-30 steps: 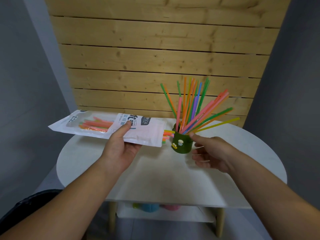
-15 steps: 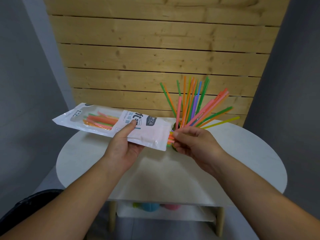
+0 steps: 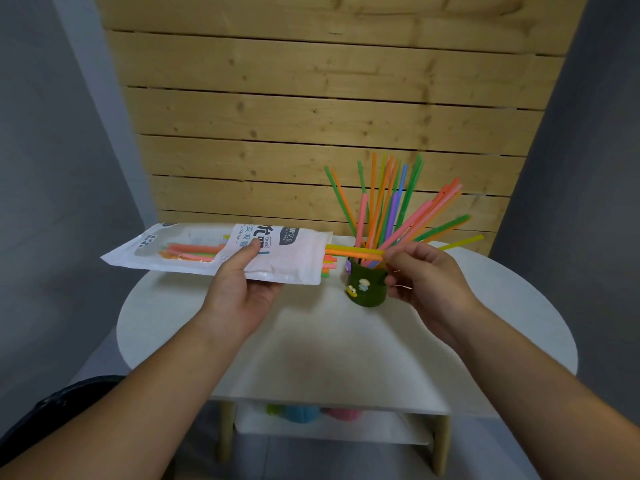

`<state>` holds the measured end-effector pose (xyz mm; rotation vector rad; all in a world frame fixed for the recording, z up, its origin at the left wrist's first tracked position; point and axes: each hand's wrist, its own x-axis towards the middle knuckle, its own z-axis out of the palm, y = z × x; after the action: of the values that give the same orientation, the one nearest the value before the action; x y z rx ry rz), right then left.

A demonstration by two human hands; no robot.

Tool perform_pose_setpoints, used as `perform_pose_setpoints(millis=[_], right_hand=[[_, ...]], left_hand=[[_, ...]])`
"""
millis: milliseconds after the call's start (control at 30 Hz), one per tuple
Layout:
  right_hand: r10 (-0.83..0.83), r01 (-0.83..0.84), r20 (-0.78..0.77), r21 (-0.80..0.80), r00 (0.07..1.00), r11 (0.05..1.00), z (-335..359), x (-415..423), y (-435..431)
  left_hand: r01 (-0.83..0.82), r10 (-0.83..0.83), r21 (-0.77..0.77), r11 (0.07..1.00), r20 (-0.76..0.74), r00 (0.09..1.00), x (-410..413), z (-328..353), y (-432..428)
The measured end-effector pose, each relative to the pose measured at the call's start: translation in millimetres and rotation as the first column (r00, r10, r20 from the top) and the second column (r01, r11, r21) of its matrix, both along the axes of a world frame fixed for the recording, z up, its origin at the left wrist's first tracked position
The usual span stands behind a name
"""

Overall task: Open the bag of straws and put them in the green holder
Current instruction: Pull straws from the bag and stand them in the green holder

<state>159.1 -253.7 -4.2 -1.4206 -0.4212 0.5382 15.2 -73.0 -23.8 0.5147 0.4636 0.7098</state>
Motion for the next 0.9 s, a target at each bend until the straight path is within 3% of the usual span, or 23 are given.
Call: perform_pose_setpoints(millis=[100, 300, 633, 900], right_hand=[[0.067, -0.06, -0.148, 0.054, 0.987, 0.997, -5.5, -3.3, 2.1], [0.194, -0.183, -0.268, 0.066, 0.944, 0.981, -20.3, -22.4, 16.7], [-0.073, 0.115, -0.178, 0.243, 0.981, 0.963, -20.4, -24.8, 39.9], [-0.286, 0.26, 0.068, 0.258, 0.956, 0.93, 5.1, -13.0, 8.3]], left_hand=[[-0.014, 0.014, -0.014, 1.0, 0.004, 1.0, -0.4, 1.5, -0.2], [-0.003, 0.003, -0.023, 1.0, 0.012, 1.0, 0.4, 1.5, -3.5], [0.011, -0.011, -0.033, 0.999, 0.002, 1.0, 3.2, -1.7, -4.7], [-0.036, 0.036, -0.071, 0.997, 0.006, 0.999, 1.8, -4.4, 3.2]])
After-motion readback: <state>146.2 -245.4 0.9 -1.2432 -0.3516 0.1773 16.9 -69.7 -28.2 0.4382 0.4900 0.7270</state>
